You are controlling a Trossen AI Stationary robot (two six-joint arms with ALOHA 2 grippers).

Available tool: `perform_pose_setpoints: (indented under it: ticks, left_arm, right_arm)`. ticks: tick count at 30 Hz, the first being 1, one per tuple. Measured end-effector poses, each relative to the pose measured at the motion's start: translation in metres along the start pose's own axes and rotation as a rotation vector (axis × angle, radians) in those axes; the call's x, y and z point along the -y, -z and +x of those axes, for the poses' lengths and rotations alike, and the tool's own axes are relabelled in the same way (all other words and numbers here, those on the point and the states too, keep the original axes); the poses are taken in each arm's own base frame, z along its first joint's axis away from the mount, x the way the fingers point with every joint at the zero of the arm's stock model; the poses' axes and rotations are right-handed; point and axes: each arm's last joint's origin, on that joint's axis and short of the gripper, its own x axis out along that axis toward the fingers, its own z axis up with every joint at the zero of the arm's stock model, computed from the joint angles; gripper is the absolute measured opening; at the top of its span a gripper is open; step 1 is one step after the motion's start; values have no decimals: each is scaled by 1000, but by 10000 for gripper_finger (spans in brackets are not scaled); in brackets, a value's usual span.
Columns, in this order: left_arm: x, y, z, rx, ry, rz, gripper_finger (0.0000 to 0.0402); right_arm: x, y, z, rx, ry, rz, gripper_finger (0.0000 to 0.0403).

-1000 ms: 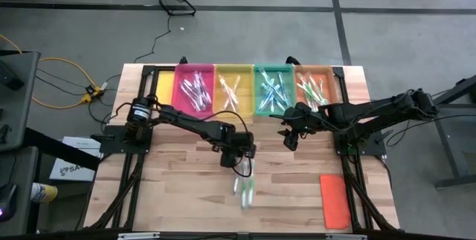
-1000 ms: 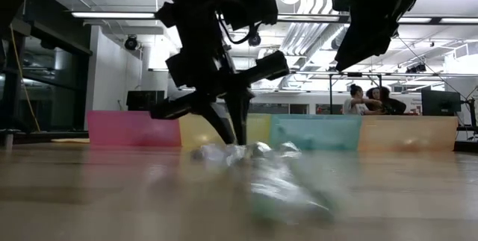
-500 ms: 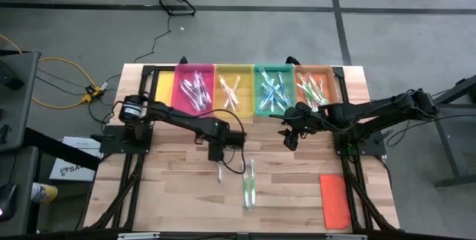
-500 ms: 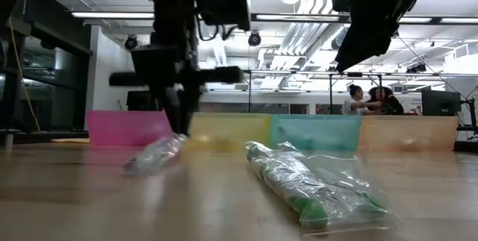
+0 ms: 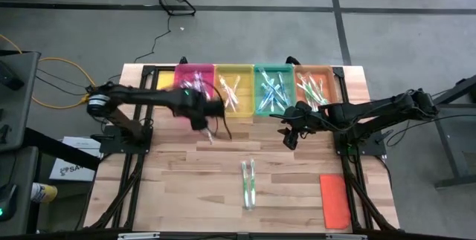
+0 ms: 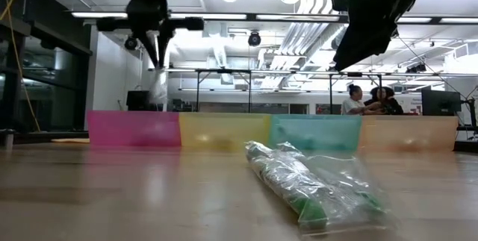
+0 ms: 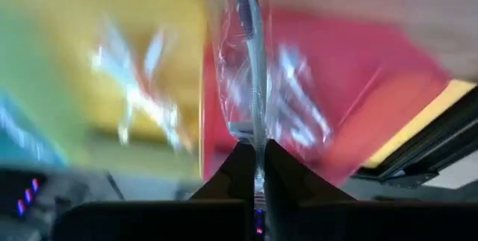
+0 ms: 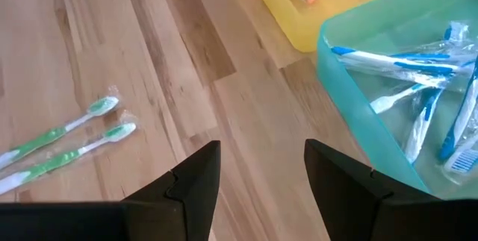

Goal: Pick & Place Toothbrushes
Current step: Put the purple toothbrush into the pink bin

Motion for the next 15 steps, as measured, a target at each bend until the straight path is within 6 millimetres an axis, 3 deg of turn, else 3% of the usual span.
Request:
perform_pose_setpoints:
  ticks: [7,15]
  left_arm:
    - [19,75,11,-51,23,-196,2]
    - [35,139,56,-67,107,-257,2]
  right_arm:
    - [0,0,0,-1,0,1,188]
    - [0,0,0,-1,0,2,188]
